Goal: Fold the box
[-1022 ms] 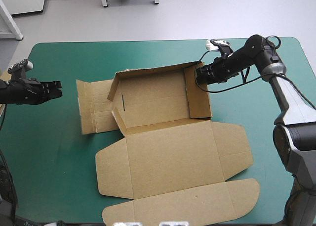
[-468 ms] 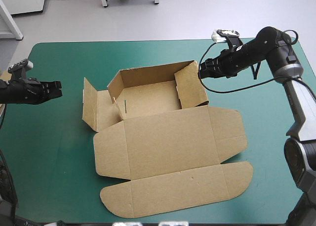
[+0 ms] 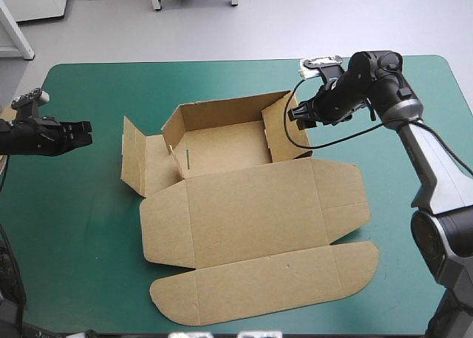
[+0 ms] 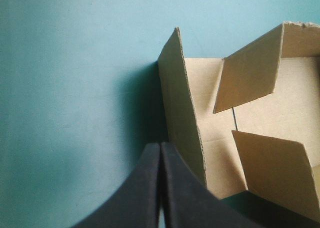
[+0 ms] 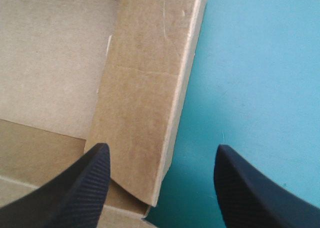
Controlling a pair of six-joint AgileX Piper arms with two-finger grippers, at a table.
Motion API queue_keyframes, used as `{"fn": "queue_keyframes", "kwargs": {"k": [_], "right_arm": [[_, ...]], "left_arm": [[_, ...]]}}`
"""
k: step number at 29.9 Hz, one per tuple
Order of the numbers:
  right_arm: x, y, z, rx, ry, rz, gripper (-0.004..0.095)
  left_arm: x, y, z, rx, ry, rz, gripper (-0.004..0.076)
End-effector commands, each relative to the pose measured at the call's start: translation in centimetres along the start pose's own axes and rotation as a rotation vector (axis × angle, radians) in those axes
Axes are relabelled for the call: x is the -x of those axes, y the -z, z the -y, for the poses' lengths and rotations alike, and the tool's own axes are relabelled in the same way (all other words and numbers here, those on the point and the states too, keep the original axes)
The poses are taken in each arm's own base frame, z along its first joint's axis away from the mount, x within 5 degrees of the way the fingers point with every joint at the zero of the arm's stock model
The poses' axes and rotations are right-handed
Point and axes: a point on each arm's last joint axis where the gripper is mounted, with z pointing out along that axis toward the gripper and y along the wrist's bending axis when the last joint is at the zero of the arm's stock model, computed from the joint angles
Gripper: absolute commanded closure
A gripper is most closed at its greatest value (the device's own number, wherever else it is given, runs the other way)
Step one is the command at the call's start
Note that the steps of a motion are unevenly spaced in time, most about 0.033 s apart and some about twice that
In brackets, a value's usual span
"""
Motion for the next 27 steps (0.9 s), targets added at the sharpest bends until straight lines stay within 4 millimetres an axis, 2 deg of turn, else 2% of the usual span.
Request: {"fn": "queue_keyframes", "kwargs": {"k": [1,7,18,27], "right_arm": [[0.8,1.0,-0.1,-0.011,-0.005,0.079,0.0343],[1.3,-2.0,0.4,-0.003,-0.037,0.051,0.0343],[2.6,-2.6,0.1,0.029,-0.035,0.052,0.0359],[2.3,-4.8,-0.8,0.034,-0.012,-0.017,0.0359]], "left_arm": [[1.0,1.9,1.6,-0.026,-0.017,0.093,0.0732],[0.9,1.9,1.6,-0.028,-0.018,0.089,0.0732],[0.9,1.9,1.6,-0.028,-0.019,0.089,0.0732],[0.9,1.9,1.6,-0.027,-0.021,0.086,0.0733]]}}
